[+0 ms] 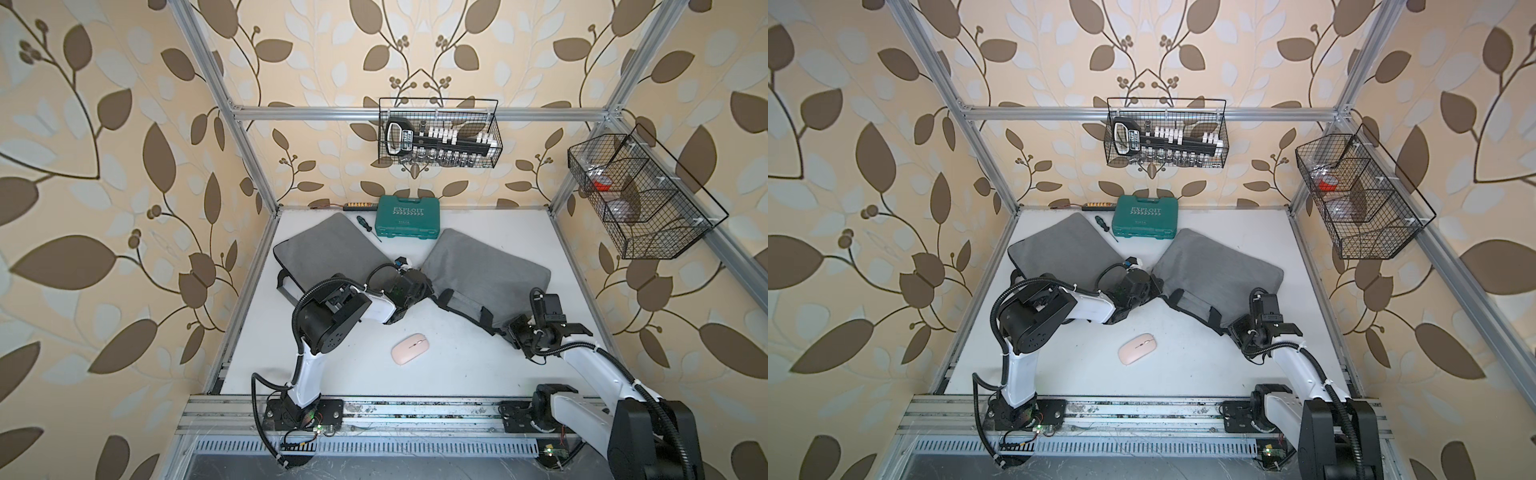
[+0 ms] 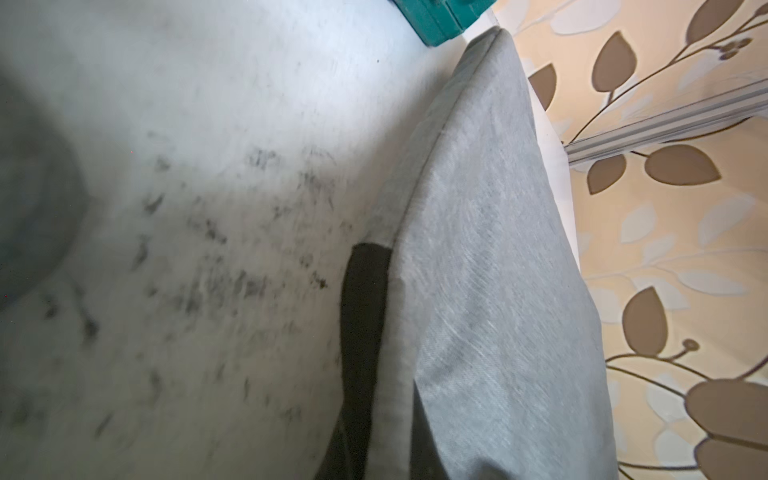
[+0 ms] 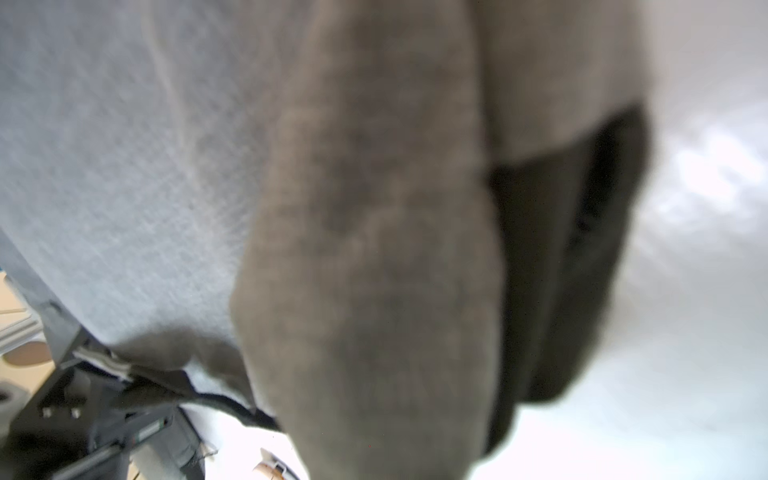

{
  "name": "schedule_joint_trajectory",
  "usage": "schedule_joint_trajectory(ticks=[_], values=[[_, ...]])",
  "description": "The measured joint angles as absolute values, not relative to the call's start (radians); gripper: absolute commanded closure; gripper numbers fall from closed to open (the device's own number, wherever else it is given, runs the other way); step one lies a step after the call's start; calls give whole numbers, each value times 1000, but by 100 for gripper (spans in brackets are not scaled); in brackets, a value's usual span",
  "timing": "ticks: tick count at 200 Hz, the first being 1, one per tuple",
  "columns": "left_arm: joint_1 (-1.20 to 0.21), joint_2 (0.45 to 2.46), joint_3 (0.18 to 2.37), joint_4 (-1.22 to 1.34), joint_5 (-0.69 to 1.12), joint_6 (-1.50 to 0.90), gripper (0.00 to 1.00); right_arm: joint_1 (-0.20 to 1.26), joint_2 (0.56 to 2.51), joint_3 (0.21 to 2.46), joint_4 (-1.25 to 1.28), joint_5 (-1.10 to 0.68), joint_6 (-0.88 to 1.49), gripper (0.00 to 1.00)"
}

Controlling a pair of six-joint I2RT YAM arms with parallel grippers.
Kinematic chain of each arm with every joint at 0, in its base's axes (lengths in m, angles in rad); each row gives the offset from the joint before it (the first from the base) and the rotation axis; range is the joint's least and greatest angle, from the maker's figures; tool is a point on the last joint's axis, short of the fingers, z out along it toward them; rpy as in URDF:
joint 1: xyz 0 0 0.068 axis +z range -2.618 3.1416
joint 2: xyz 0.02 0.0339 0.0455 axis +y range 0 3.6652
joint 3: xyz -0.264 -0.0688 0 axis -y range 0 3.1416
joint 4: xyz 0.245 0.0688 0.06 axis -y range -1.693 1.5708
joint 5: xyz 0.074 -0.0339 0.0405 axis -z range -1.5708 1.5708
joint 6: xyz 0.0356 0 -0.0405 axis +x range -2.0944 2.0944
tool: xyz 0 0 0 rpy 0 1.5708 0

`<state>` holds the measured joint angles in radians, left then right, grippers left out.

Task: Put the mouse into the laptop bag
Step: Unzip the zipper on the zippered laptop bag.

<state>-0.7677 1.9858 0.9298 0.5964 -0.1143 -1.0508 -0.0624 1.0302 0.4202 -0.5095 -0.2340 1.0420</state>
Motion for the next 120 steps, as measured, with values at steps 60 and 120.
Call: schedule_joint_trajectory(ticks=[60,120], values=[[-854,1895,813,627,-128,-1118,100,-393,1009,450,-539,-252,857,40],[-859,1805,789,520,-161,-1121,44,-408,1010,463,-550,-260,756,25]])
